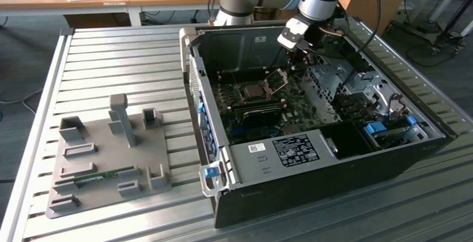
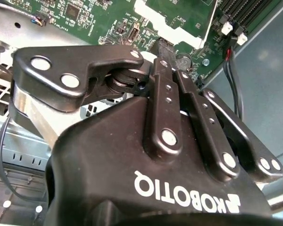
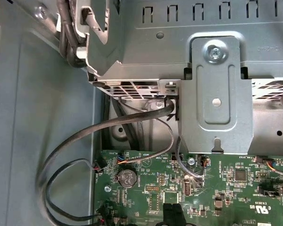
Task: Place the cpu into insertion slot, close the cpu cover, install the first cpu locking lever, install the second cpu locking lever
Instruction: 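Close the cpu cover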
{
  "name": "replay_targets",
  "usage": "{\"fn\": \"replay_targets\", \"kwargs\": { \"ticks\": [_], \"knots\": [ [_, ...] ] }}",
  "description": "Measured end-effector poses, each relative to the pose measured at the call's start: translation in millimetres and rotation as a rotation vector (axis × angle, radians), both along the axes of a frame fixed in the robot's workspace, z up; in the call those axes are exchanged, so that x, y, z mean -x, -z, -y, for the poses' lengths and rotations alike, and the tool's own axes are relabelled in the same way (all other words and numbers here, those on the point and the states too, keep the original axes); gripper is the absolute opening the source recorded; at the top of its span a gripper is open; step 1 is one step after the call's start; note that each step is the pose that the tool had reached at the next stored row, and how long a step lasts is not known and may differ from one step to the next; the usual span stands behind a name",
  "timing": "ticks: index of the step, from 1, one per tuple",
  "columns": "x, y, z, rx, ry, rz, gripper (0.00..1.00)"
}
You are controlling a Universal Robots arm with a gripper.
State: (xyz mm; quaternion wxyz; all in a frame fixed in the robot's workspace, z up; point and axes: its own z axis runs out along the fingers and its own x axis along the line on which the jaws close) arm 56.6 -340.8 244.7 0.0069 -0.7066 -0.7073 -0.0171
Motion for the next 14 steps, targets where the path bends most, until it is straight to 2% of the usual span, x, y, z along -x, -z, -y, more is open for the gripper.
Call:
{"fn": "replay_targets", "kwargs": {
  "ticks": [4, 7, 14],
  "knots": [
    [0.0, 3.4, 0.0, 0.0, 0.0, 0.0004, 0.11],
    [2.7, 4.2, 0.0, 0.0, 0.0, 0.0039, 0.11],
    [22.7, 5.6, 0.0, 0.0, 0.0, 0.0266, 0.11]
  ]
}}
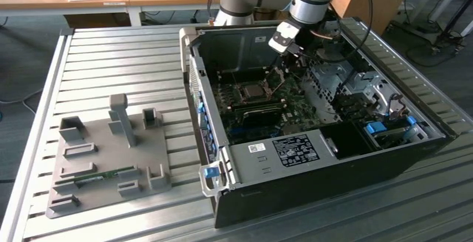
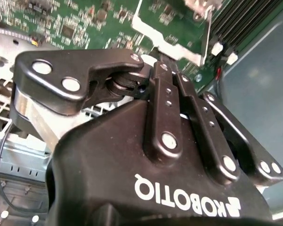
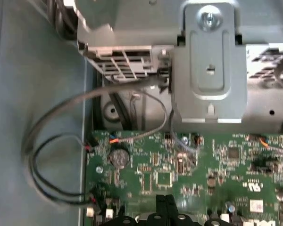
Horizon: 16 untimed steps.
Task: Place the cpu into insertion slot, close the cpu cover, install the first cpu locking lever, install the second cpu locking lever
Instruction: 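Close the cpu cover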
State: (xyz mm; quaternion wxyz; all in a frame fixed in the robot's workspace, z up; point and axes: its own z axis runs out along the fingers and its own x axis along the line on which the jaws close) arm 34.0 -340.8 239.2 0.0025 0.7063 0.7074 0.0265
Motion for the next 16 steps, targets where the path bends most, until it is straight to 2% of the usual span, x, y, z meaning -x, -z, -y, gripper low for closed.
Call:
{"fn": "replay_targets", "kwargs": {
  "ticks": [2, 13, 16],
  "knots": [
    [3.3, 0.2, 0.1, 0.0, 0.0, 0.0034, 0.11],
    [3.6, 0.3, 0.0, 0.0004, 0.0, 0.004, 0.11],
    [6.5, 1.0, 0.0, 0.0003, 0.0, 0.0043, 0.11]
  ]
}}
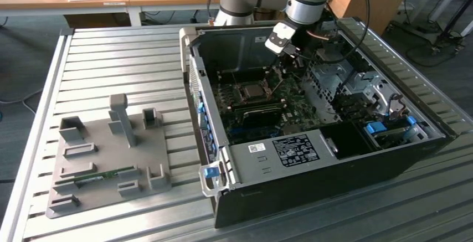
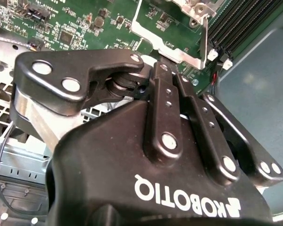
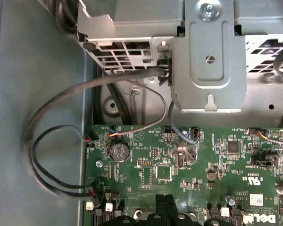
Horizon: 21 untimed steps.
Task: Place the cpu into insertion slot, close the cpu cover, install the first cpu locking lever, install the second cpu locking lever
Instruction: 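Close the cpu cover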
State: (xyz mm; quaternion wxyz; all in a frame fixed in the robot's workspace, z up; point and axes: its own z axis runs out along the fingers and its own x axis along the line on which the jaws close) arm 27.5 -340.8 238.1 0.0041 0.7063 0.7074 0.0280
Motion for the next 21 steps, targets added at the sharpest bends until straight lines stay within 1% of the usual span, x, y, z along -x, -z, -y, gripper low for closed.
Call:
{"fn": "replay_targets", "kwargs": {
  "ticks": [8, 14, 18, 21],
  "knots": [
    [9.3, 2.8, 0.1, -0.0008, 0.0, 0.0, 0.11],
    [9.8, 3.1, 0.0, -0.0028, 0.0, 0.0001, 0.11],
    [9.9, 3.4, 0.1, -0.0026, 0.0, -0.0055, 0.11],
    [9.8, 3.5, 0.0, -0.0027, 0.0, -0.0063, 0.11]
  ]
}}
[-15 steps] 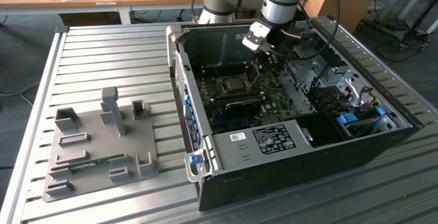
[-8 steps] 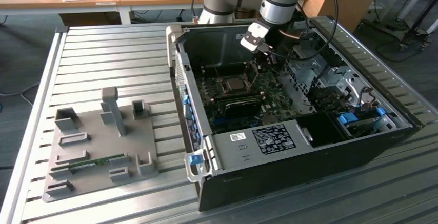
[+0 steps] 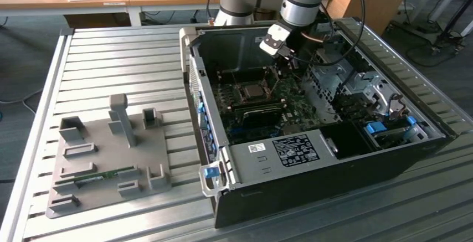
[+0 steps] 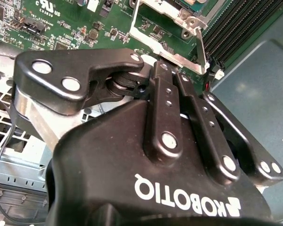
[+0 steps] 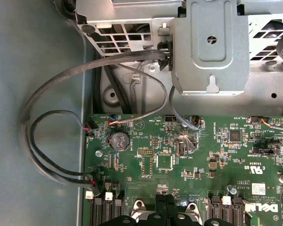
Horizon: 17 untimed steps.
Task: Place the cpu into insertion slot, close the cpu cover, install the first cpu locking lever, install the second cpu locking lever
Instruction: 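Close the cpu cover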
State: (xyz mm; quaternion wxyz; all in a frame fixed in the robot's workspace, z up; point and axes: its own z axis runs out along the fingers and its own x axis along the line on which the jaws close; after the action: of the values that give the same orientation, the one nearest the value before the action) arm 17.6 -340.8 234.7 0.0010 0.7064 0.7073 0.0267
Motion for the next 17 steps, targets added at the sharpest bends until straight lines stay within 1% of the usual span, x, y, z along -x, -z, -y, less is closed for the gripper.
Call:
{"fn": "replay_targets", "kwargs": {
  "ticks": [8, 13, 17],
  "knots": [
    [1.1, 0.2, 0.0, -0.0007, 0.0, -0.0012, 0.11],
    [7.8, 1.7, 0.0, -0.0046, 0.0, -0.0011, 0.11],
    [17.4, 2.7, 0.0, -0.0045, 0.003, -0.001, 0.11]
  ]
}}
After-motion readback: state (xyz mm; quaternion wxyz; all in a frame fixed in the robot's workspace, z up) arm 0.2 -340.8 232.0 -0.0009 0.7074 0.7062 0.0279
